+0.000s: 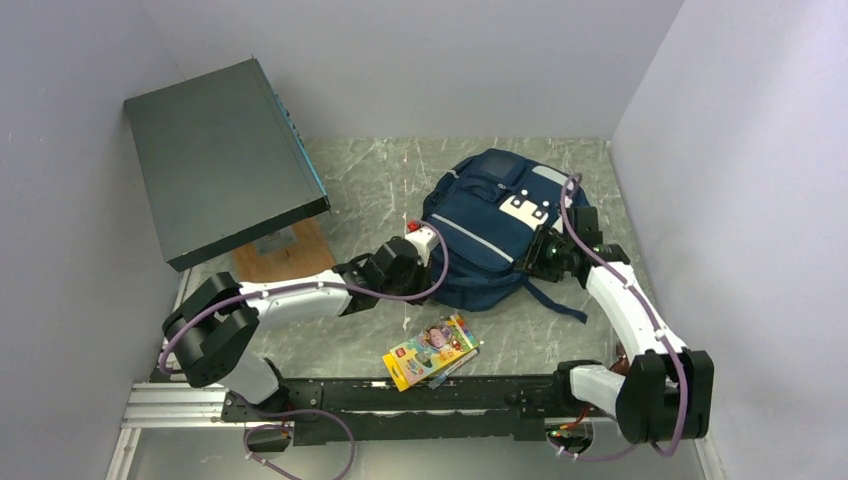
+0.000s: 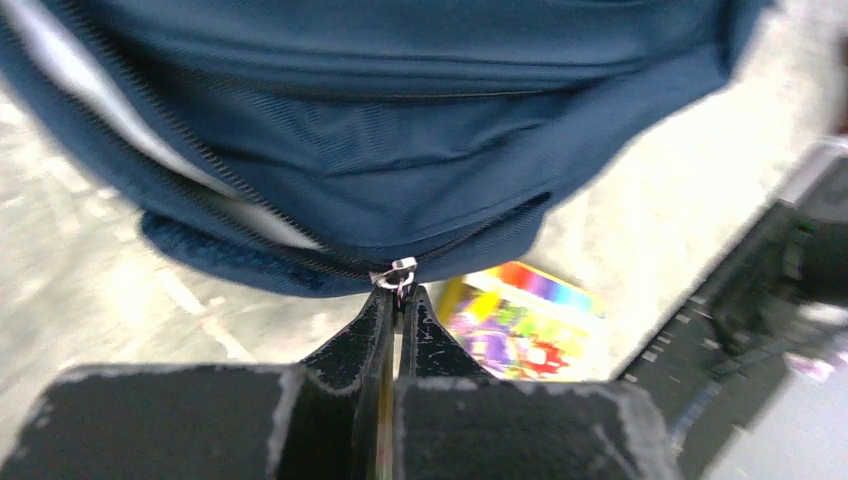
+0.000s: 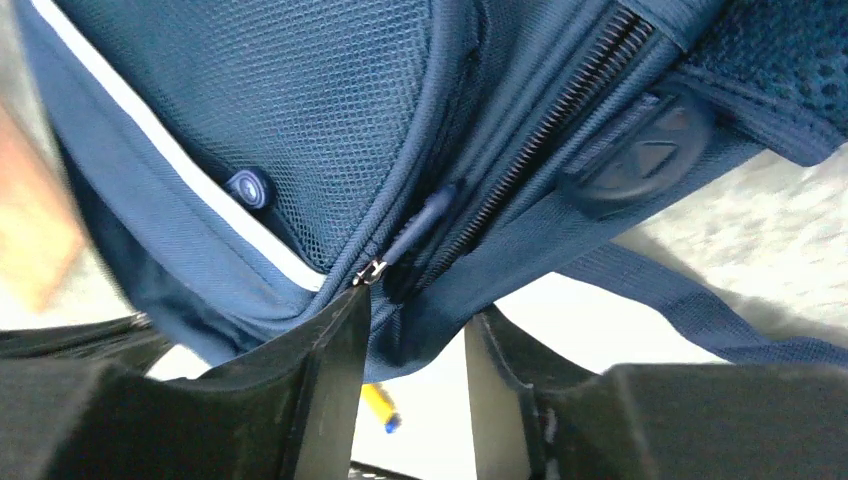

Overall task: Pack the student bag
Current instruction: Zip the student bag at the center of the board.

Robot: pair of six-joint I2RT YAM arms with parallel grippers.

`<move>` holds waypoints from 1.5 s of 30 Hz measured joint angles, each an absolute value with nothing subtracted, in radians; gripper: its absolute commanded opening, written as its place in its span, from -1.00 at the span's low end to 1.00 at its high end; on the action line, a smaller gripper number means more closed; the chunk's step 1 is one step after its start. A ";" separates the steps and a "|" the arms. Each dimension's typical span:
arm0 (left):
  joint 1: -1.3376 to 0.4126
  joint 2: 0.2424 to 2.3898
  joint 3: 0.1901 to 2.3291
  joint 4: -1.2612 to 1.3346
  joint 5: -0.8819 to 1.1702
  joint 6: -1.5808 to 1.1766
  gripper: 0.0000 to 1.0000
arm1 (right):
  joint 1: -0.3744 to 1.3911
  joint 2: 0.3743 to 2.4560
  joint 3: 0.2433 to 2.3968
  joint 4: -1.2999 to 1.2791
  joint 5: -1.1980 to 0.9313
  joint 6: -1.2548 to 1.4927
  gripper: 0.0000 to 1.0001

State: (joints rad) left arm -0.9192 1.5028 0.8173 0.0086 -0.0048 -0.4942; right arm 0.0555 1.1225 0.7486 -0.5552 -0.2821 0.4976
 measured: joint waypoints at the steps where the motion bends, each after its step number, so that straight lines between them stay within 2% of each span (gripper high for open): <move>1: -0.919 1.508 0.824 0.019 0.037 -0.494 -1.00 | 0.065 1.137 0.770 -0.572 -0.254 0.464 0.04; 6: -0.920 1.602 0.888 0.102 0.258 -0.553 -1.00 | 0.177 1.162 0.808 -0.621 -0.102 0.400 0.43; 12: -0.923 1.677 0.902 0.179 0.395 -0.637 -1.00 | 0.194 0.971 0.789 -0.661 0.007 0.485 0.55; 17: -0.925 1.688 0.905 0.196 0.430 -0.659 -1.00 | 0.194 0.802 0.765 -0.662 0.009 0.593 0.55; 21: -0.925 1.688 0.910 0.188 0.429 -0.658 -1.00 | 0.206 0.714 0.637 -0.571 -0.115 0.741 0.42; 26: -0.938 1.688 0.932 0.151 0.415 -0.647 -1.00 | 0.382 0.673 0.399 -0.394 -0.148 0.994 0.33; 31: -1.000 1.688 0.989 0.053 0.310 -0.609 -1.00 | 0.482 0.709 0.358 -0.326 -0.066 1.166 0.26; 34: -1.035 1.686 1.003 0.009 0.234 -0.591 -1.00 | 0.489 0.702 0.344 -0.297 0.012 1.242 0.12; 37: -1.053 1.676 1.005 -0.025 0.162 -0.586 -1.00 | 0.490 0.667 0.313 -0.291 0.094 1.296 -0.27; 39: -1.057 1.666 1.006 -0.045 0.115 -0.585 -1.00 | 0.492 0.654 0.299 -0.293 0.134 1.324 -0.80; 40: -1.059 1.663 1.008 -0.057 0.096 -0.585 -1.00 | 0.494 0.655 0.297 -0.298 0.146 1.331 -1.00; 45: -1.053 1.657 1.028 -0.126 -0.024 -0.588 -1.00 | 0.495 0.634 0.297 -0.343 0.197 1.323 -1.00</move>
